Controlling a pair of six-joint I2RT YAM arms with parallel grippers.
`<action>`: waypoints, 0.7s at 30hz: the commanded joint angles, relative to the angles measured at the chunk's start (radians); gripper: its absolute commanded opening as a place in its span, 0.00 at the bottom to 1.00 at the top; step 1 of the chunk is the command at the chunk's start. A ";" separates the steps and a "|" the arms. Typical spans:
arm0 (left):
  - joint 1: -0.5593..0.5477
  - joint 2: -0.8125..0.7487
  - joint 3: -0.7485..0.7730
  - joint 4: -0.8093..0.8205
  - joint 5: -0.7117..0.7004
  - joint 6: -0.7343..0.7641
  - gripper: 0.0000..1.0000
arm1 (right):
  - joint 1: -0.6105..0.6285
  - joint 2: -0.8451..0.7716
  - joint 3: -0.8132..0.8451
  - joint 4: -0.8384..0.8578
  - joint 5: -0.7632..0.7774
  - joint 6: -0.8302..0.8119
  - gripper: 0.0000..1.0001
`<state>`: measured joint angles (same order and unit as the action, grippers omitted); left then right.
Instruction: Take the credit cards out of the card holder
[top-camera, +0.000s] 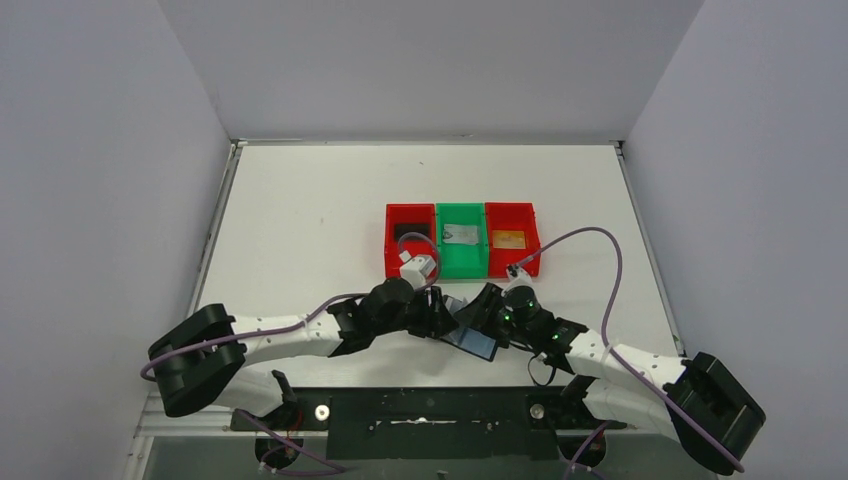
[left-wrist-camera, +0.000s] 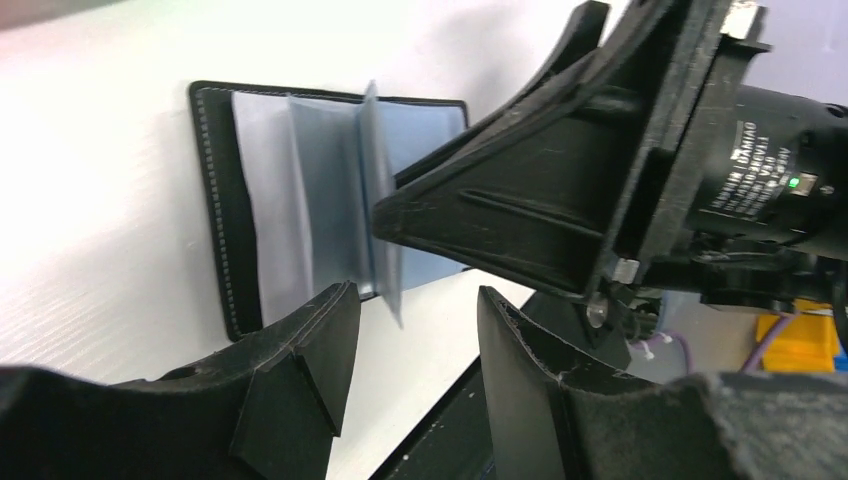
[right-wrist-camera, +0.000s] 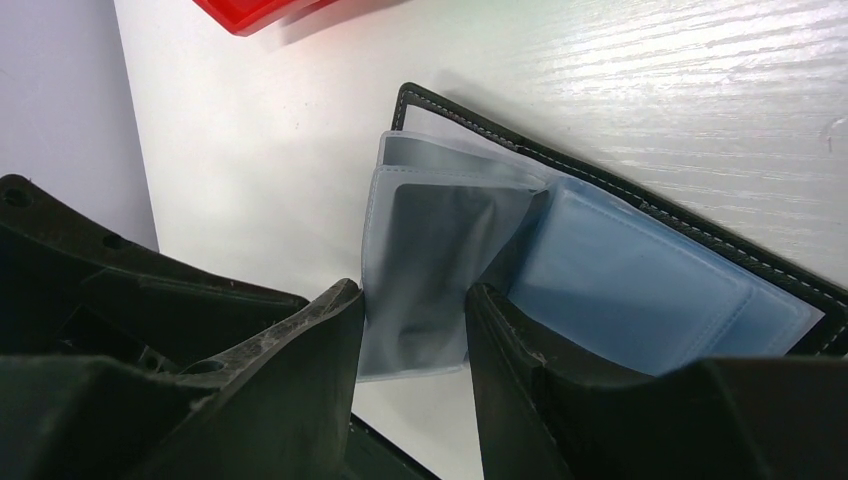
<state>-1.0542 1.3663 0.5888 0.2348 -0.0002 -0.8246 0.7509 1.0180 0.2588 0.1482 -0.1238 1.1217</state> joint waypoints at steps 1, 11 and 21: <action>-0.001 0.020 0.028 0.157 0.089 0.005 0.46 | -0.008 -0.028 -0.001 0.046 0.006 0.010 0.42; -0.001 0.106 0.050 0.160 0.128 -0.023 0.47 | -0.012 -0.035 -0.007 0.052 0.010 0.013 0.42; -0.002 0.174 0.065 0.168 0.128 -0.019 0.41 | -0.014 -0.044 -0.008 0.051 0.006 0.013 0.43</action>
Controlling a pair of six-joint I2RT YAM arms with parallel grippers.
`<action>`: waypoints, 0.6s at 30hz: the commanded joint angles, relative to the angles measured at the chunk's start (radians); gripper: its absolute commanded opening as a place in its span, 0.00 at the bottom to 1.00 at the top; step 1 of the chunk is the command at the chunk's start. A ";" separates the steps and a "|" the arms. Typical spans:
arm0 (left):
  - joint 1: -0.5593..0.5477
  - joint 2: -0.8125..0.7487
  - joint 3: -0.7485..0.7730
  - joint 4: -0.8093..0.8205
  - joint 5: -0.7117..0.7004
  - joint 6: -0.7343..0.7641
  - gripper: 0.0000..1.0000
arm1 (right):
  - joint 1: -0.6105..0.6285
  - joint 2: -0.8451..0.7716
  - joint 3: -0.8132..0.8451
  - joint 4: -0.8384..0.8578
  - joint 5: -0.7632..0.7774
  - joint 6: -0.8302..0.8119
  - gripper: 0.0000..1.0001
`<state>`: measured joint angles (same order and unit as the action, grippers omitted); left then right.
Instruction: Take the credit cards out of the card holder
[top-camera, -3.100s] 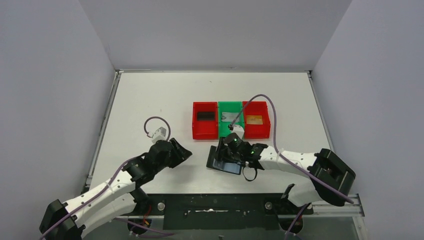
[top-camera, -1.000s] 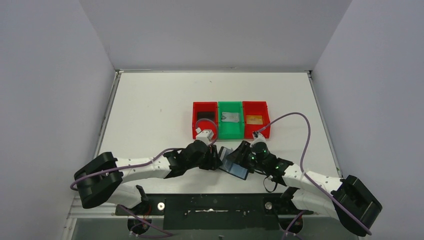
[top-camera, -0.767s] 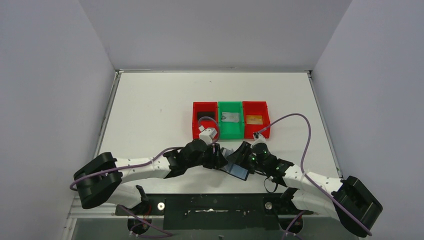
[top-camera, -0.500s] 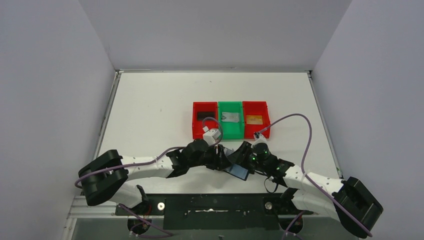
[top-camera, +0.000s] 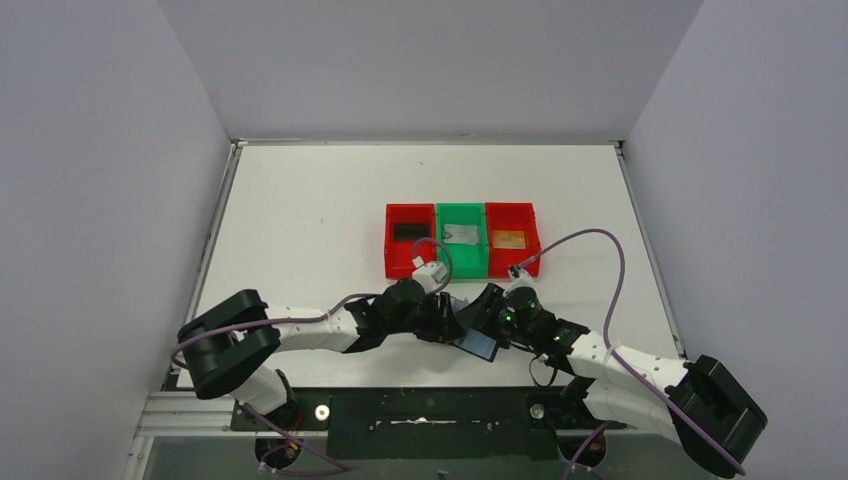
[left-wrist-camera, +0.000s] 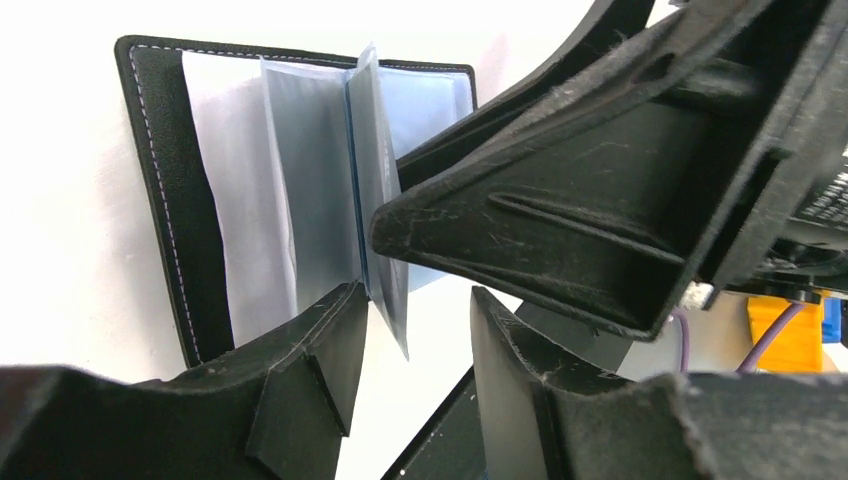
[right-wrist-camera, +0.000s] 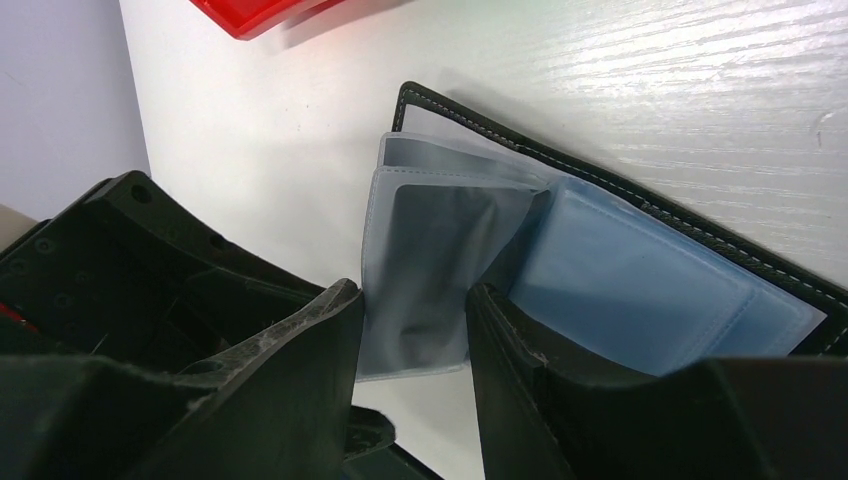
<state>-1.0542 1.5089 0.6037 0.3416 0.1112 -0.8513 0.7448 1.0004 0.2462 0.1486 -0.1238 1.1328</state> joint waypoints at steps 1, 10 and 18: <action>-0.003 0.039 0.068 0.058 0.017 0.007 0.38 | -0.008 -0.028 0.006 0.050 0.007 0.002 0.43; -0.021 0.025 0.107 -0.072 -0.144 0.037 0.02 | -0.017 -0.035 0.037 0.029 -0.008 0.004 0.60; -0.031 -0.100 0.058 -0.244 -0.301 0.008 0.00 | -0.025 -0.058 0.235 -0.248 0.092 -0.085 0.79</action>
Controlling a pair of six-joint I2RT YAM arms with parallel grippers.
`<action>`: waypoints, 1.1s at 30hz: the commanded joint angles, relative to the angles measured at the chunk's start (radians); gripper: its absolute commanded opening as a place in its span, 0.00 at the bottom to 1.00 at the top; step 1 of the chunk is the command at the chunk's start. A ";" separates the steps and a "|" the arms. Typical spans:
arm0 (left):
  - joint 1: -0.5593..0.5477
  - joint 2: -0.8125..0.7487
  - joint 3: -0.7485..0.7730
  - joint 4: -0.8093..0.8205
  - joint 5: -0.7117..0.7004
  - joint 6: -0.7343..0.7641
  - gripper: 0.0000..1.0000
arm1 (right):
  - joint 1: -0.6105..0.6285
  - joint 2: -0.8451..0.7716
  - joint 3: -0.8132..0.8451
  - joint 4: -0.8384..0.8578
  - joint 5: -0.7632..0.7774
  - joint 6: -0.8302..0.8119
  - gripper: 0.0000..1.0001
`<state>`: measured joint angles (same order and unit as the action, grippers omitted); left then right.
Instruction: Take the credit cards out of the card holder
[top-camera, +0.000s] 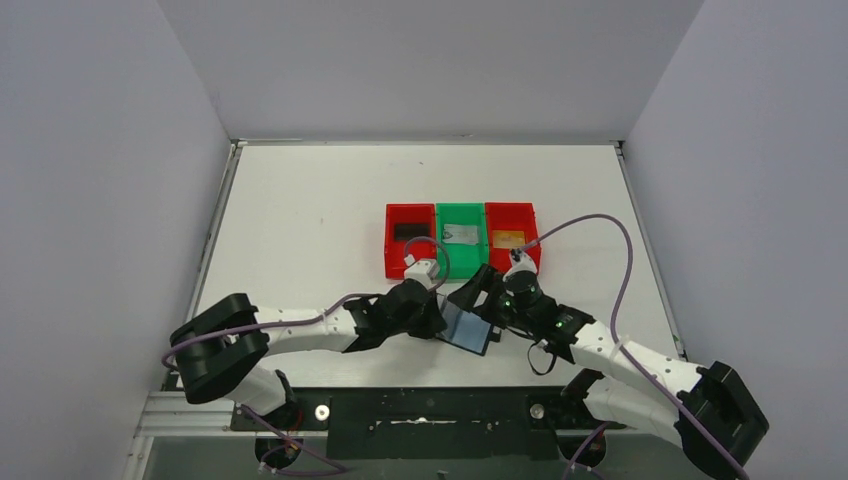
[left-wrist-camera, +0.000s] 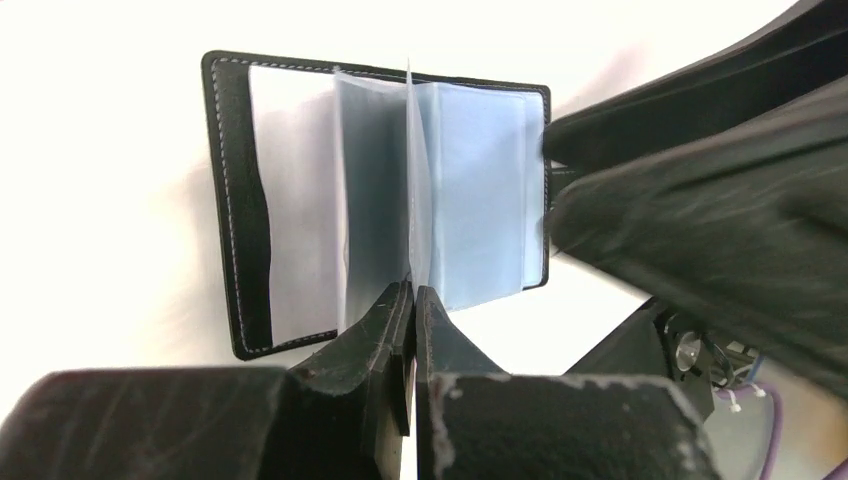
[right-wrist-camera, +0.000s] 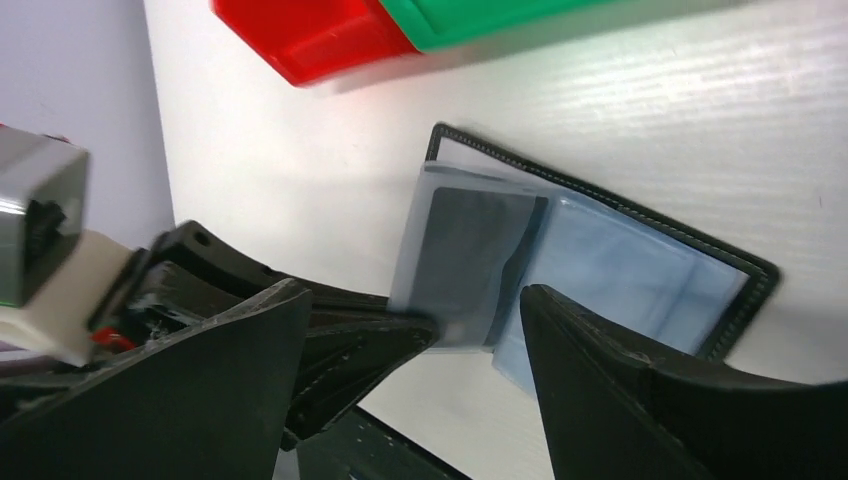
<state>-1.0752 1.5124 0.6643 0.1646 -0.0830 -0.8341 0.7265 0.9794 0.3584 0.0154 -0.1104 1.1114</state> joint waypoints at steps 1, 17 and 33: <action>-0.015 -0.127 -0.003 -0.099 -0.131 -0.017 0.00 | -0.007 -0.039 0.132 -0.136 0.090 -0.070 0.79; -0.128 -0.085 0.179 -0.534 -0.417 -0.074 0.00 | -0.011 0.008 0.088 -0.130 0.075 -0.038 0.60; -0.199 0.148 0.350 -0.384 -0.251 0.060 0.29 | -0.020 0.000 -0.019 -0.175 0.181 0.079 0.51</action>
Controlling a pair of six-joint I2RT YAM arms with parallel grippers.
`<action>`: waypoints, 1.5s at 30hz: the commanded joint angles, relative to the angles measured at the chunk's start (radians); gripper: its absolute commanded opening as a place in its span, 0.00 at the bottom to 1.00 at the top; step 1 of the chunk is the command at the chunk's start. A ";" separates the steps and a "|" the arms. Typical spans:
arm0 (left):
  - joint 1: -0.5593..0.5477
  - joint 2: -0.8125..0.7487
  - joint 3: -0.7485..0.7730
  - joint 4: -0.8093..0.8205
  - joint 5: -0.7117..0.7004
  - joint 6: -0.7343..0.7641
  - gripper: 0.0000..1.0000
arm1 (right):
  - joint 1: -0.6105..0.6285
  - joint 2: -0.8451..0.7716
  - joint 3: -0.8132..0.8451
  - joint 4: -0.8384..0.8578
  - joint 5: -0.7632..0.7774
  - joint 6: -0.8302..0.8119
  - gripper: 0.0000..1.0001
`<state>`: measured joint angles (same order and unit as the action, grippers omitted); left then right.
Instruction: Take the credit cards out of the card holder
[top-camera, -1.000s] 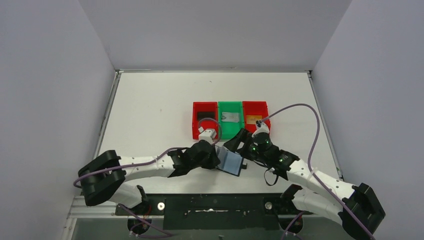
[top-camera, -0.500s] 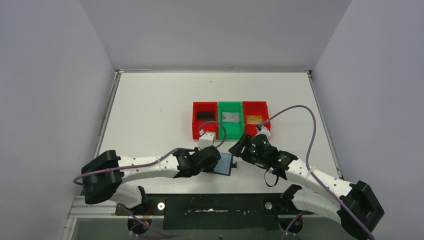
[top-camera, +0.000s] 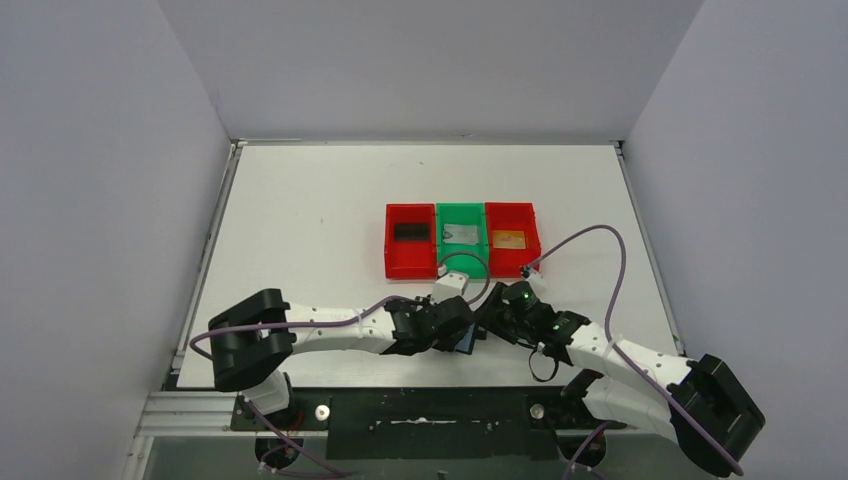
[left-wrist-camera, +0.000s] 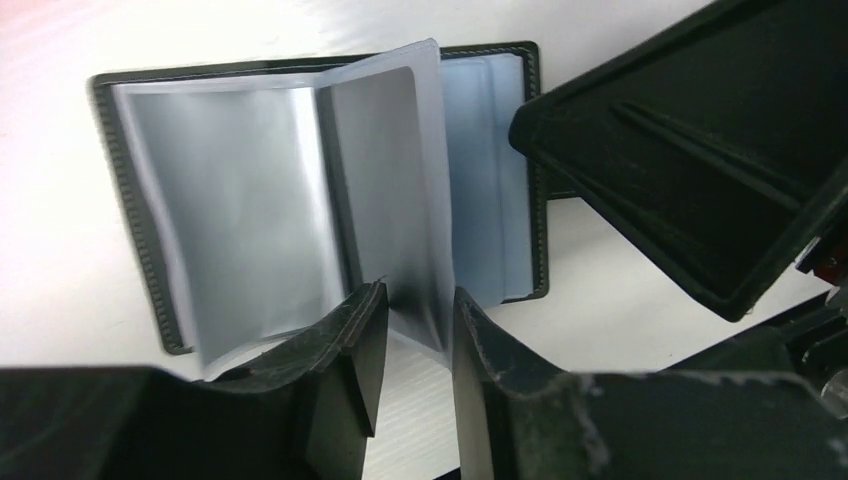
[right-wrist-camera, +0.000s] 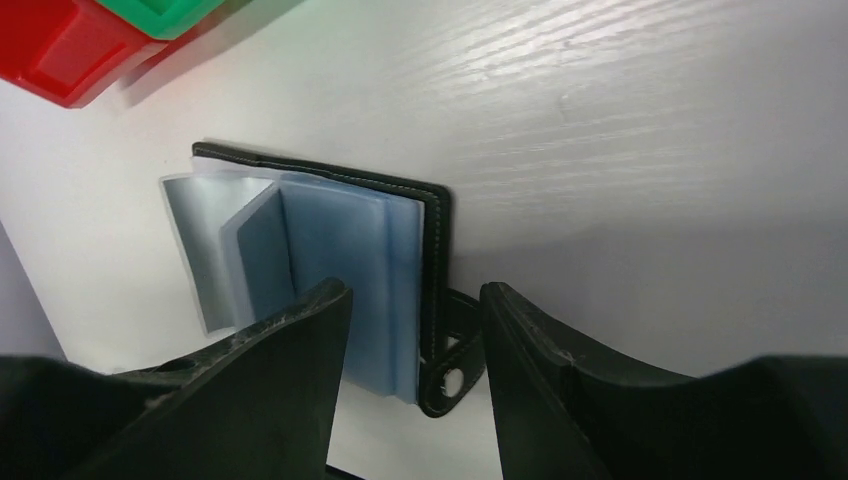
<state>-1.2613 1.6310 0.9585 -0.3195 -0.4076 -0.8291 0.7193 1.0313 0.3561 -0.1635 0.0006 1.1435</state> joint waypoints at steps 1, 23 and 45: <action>-0.015 0.037 0.061 0.113 0.088 0.066 0.32 | -0.013 -0.059 -0.015 -0.016 0.081 0.058 0.50; 0.180 -0.323 -0.264 0.260 0.168 -0.103 0.51 | -0.014 -0.063 0.010 0.191 -0.095 -0.053 0.36; 0.278 -0.334 -0.335 0.454 0.395 -0.145 0.57 | 0.015 0.195 0.049 0.171 -0.133 -0.073 0.36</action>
<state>-0.9936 1.2800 0.5991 0.0574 -0.0597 -0.9592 0.7280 1.2049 0.3893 -0.0040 -0.1543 1.0706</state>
